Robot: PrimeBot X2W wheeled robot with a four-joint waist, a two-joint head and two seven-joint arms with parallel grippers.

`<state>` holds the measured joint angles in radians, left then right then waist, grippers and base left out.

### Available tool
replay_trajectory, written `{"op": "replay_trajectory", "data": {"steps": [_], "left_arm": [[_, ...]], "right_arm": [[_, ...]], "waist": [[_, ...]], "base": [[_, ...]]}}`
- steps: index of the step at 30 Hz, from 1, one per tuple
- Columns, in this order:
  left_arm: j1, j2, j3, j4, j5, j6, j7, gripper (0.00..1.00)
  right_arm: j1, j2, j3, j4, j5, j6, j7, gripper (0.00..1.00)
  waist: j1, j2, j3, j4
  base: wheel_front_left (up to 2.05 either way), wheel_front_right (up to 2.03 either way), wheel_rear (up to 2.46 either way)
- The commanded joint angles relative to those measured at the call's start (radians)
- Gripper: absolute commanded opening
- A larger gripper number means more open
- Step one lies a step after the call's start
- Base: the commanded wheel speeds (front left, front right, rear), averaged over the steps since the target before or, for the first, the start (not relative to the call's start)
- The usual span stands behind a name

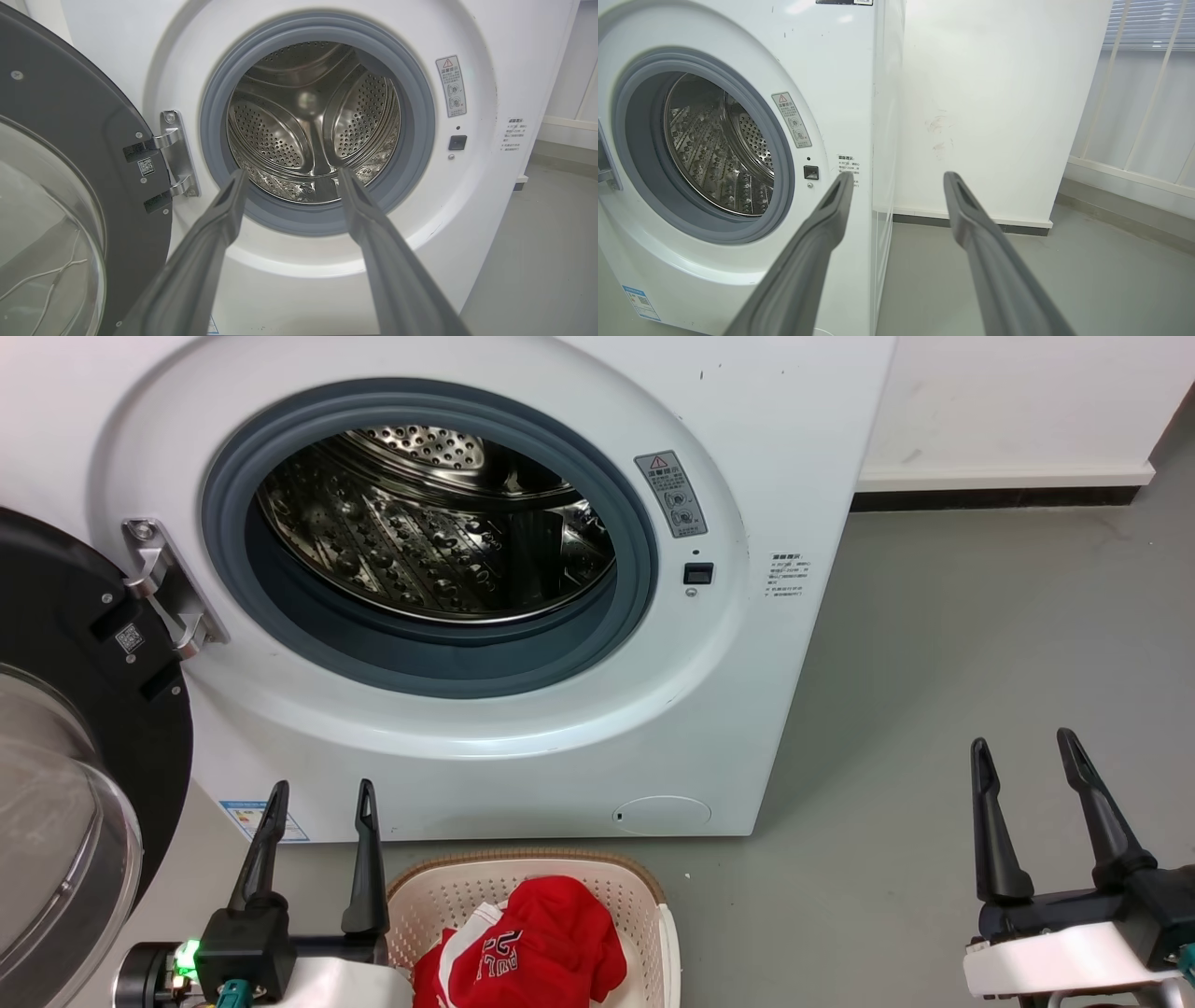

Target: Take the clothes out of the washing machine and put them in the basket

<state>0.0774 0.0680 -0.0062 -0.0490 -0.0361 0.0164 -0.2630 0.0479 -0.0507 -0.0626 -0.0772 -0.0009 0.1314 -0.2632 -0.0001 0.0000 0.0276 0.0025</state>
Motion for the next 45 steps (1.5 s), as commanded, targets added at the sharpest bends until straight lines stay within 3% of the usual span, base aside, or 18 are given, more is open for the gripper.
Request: {"op": "replay_trajectory", "data": {"steps": [1, 15, 16, 20, 45], "left_arm": [[-0.005, -0.001, 0.002, 0.001, 0.008, -0.004, -0.003, 1.00], [-0.023, -0.005, 0.005, 0.012, 0.017, -0.023, -0.003, 1.00], [-0.016, -0.007, 0.006, 0.015, 0.015, -0.021, 0.000, 0.00], [0.002, -0.012, 0.006, 0.053, 0.007, -0.022, 0.006, 0.00], [-0.061, -0.009, 0.037, 0.128, -0.493, -0.061, 0.118, 0.00]], "right_arm": [[0.003, 0.001, -0.001, 0.000, 0.001, -0.001, -0.002, 1.00], [-0.007, 0.001, 0.003, 0.003, 0.007, -0.001, -0.002, 1.00], [-0.002, 0.000, 0.005, 0.004, 0.008, 0.000, 0.000, 0.00], [0.006, 0.000, 0.009, 0.040, 0.017, 0.000, 0.005, 0.00], [-0.048, -0.023, 0.021, 0.125, 0.543, 0.000, 0.097, 0.00]], "waist": [[0.0001, 0.0000, 0.002, 0.000], [0.0001, 0.0000, 0.015, 0.001], [0.0002, 0.0000, 0.015, 0.000], [0.0002, 0.0000, 0.015, 0.000], [0.0002, 0.0000, 0.007, 0.000]], "base": [[0.00, 0.00, 0.00], [0.00, 0.00, 0.00], [0.00, 0.00, 0.00], [0.00, 0.00, 0.00], [0.00, 0.00, 0.00]]}}
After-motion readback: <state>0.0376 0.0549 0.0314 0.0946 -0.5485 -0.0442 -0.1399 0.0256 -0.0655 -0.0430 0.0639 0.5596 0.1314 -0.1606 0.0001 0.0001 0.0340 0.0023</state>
